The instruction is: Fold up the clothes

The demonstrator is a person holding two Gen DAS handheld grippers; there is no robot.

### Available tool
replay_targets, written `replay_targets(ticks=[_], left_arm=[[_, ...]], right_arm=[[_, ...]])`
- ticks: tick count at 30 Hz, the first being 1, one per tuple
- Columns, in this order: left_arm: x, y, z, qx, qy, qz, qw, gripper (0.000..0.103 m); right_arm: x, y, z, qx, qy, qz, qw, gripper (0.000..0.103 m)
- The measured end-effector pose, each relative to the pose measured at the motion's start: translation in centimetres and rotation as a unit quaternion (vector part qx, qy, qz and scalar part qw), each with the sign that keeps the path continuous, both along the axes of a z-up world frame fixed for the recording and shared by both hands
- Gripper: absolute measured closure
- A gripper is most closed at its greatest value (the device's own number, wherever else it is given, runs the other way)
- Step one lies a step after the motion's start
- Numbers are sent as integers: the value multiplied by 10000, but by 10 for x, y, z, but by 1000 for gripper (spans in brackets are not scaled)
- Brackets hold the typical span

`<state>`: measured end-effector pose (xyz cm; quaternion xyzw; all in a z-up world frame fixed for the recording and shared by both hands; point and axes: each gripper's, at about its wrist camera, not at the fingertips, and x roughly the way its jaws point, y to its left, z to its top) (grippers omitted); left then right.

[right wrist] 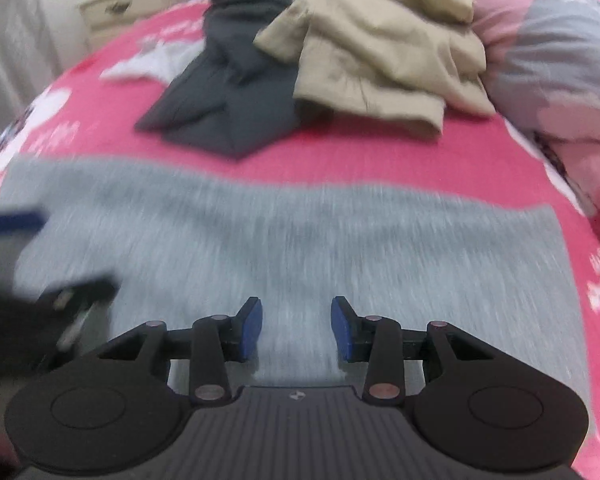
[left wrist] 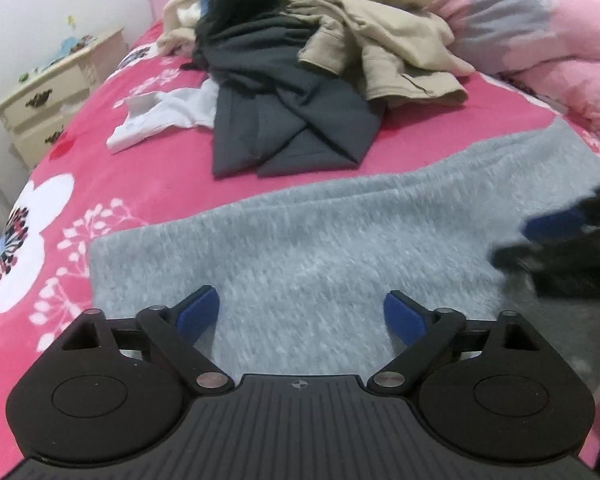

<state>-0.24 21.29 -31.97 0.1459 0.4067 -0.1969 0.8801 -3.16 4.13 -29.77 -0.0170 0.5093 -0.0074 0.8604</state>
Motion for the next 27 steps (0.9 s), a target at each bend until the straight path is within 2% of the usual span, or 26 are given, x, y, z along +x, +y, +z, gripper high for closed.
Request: replay_targets(ticks=[4,7,11,13,16,19,23,24,27], left_arm=[[-6,-2,-4,121,-143,-137,9997,9],[-2,1,-3,29,-97,-98,9999,9],[-6,11,8,-46,-60,57,10000,9],[-16,24,18,-103,-74,179,9998,9],[-43,64,36,-409,-42,460,9981,8],[-62,101,43,-655,70,846,9942,8],[-58,134,27,-1169,540,1328,9827,8],[-54,139,22,-1395,669,1432,9775,8],[-34,150,2,-2274,1234,1582,9529,8]], right_arm=[[-24,1,8,146,777,94,9968,62],[-42,6,16,-48,1029,363,9940,62],[-54,2,29,4,1264,401,9912,62],[-54,-5,39,110,1064,343,9937,62],[-37,-13,56,197,456,258,9984,62],[-11,-15,55,364,145,262,9989,62],[18,-19,29,552,346,139,9978,62],[23,-21,22,585,429,84,9973,62],[27,-27,12,723,542,5,9959,62]])
